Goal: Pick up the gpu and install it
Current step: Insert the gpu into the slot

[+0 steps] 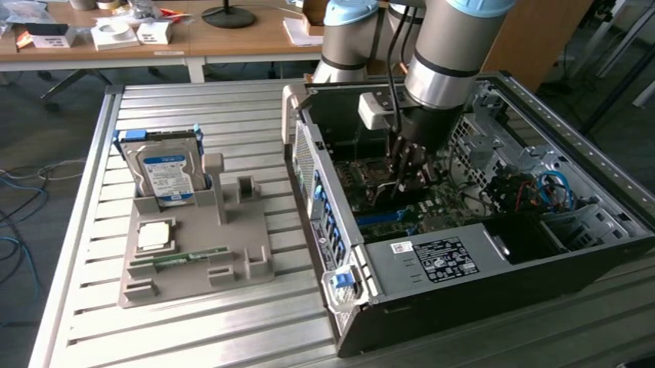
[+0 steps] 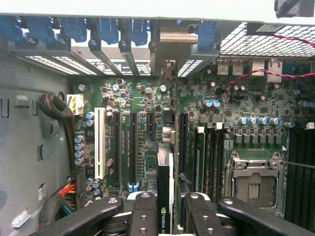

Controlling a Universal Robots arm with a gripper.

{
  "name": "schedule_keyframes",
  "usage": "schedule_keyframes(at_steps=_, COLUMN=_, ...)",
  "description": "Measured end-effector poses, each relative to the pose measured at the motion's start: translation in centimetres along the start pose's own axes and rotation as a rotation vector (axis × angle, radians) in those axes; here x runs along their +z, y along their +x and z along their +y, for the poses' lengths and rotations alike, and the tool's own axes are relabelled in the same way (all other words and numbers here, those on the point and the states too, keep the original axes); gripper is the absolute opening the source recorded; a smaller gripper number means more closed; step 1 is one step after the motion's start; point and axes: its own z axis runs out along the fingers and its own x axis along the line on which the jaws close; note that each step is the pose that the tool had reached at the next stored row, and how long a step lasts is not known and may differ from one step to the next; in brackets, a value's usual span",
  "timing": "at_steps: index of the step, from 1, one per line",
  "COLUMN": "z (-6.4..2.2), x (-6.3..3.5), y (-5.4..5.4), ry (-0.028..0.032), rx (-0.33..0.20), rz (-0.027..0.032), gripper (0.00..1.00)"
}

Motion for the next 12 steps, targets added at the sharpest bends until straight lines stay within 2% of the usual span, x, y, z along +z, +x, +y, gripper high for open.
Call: schedule_keyframes(at_steps=12, z=0.0, x=0.48, y=0.0, ry=0.0001, rx=0.0, rz=-0.0002, gripper=0.26)
